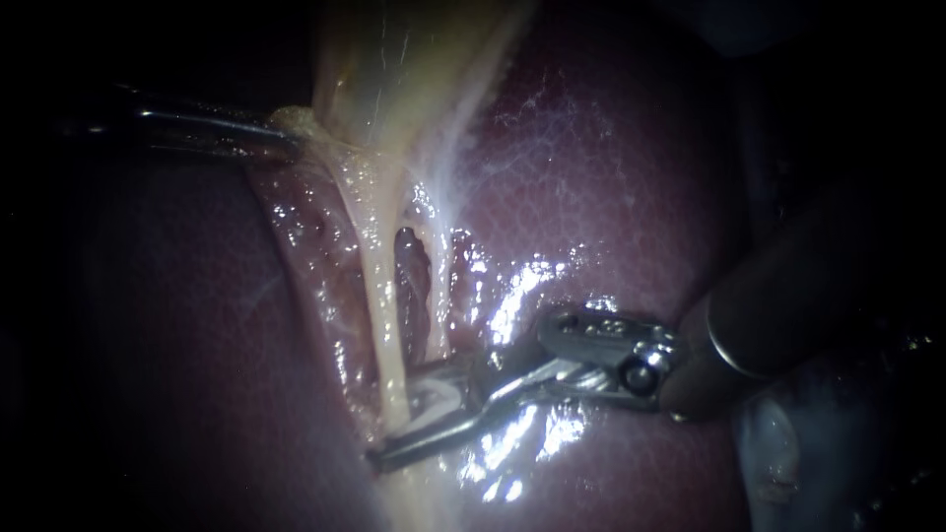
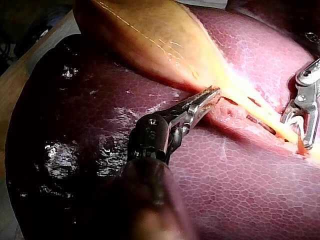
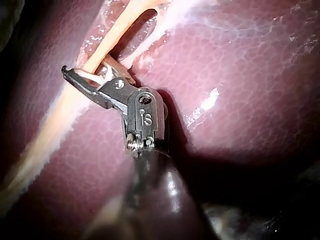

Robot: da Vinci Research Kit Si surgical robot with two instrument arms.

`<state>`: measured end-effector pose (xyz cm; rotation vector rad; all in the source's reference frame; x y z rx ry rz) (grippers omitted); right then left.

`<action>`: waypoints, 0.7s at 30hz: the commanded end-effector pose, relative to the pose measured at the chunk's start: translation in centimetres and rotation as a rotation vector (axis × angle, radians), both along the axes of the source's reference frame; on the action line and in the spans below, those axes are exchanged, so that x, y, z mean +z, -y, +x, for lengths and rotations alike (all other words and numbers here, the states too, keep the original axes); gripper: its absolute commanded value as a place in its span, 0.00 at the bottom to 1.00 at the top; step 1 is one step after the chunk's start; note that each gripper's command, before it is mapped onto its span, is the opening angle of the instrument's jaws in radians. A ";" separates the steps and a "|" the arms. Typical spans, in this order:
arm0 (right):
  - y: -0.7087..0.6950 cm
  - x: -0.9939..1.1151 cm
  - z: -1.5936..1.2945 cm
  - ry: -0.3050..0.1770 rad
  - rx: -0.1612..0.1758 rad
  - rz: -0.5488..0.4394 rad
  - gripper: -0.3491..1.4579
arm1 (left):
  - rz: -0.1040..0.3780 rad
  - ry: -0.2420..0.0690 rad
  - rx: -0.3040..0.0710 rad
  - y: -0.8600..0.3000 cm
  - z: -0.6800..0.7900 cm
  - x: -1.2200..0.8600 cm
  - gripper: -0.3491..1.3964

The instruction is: Clipping first clip left tube

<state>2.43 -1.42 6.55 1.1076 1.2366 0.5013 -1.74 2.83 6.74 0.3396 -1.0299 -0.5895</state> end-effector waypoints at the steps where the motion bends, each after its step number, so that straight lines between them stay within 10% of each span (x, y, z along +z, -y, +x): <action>1: -0.01 0.01 0.00 -0.016 -0.001 0.035 0.45 | -0.001 0.000 0.000 0.00 0.00 0.01 0.00; 11: 0.01 0.00 -0.03 -0.153 -0.030 0.191 0.45 | -0.001 0.000 0.000 0.00 0.00 0.01 0.00; 21: 0.06 -0.10 0.04 -0.145 -0.004 0.203 0.45 | -0.001 0.000 0.000 0.00 -0.01 0.01 0.00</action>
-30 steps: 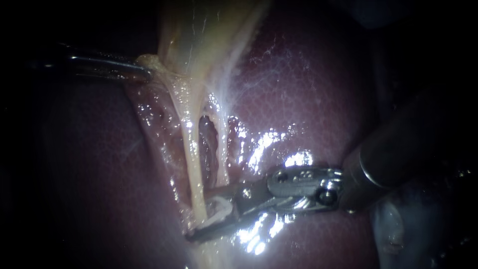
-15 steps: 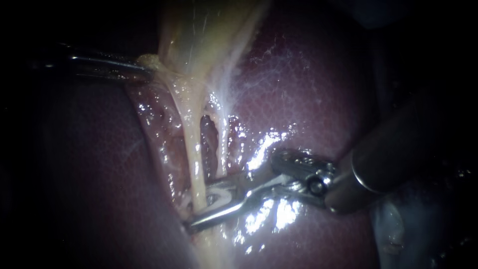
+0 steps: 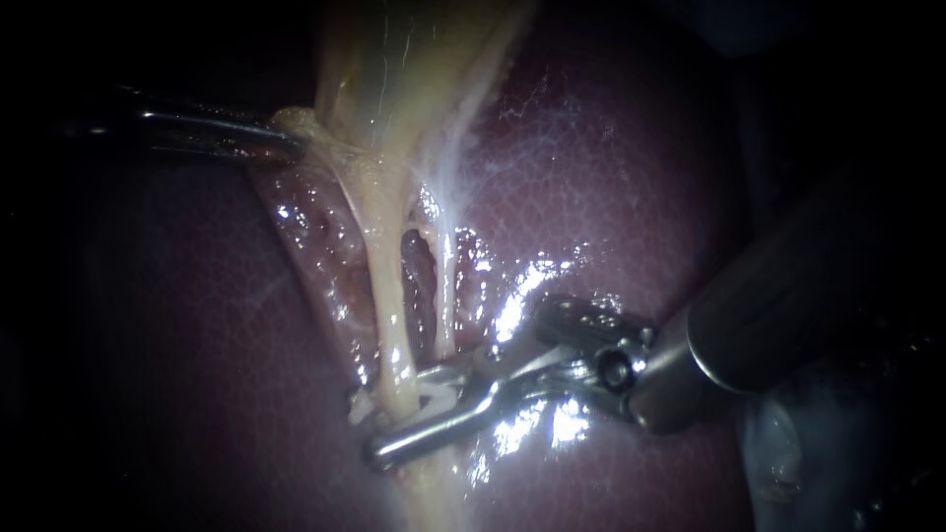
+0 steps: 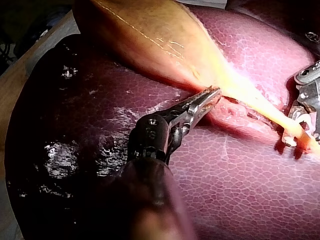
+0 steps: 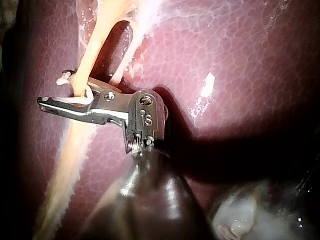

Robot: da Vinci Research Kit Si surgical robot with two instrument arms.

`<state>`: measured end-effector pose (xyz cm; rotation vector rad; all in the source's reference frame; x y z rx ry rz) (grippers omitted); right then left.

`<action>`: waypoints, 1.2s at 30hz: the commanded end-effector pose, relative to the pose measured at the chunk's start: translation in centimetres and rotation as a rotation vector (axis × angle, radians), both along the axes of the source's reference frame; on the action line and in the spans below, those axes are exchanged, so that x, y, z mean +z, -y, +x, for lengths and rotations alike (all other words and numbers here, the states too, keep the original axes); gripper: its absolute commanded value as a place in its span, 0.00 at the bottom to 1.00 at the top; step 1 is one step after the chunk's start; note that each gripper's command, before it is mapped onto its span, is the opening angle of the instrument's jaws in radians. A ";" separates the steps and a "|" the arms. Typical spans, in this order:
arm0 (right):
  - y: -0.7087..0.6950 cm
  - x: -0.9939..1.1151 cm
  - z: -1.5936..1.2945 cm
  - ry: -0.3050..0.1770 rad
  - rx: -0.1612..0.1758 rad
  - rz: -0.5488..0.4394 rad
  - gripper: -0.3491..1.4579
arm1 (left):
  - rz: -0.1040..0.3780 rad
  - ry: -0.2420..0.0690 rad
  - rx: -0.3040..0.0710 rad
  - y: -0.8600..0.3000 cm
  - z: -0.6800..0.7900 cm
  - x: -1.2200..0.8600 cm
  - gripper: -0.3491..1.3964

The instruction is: Clipping first clip left tube

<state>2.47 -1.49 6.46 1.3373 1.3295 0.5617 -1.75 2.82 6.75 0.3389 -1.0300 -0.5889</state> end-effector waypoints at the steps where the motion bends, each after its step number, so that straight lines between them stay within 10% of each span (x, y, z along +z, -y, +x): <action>1: 0.00 0.00 0.00 -0.001 0.000 -0.001 0.44 | 0.000 0.000 0.000 0.00 0.00 0.00 0.00; 21: -0.05 0.00 0.00 0.003 0.002 0.001 0.00 | 0.000 0.000 0.000 0.00 0.00 0.00 0.00; 36: -0.08 0.05 -0.02 0.014 0.000 0.009 0.00 | 0.000 0.000 0.000 0.00 0.00 0.00 0.00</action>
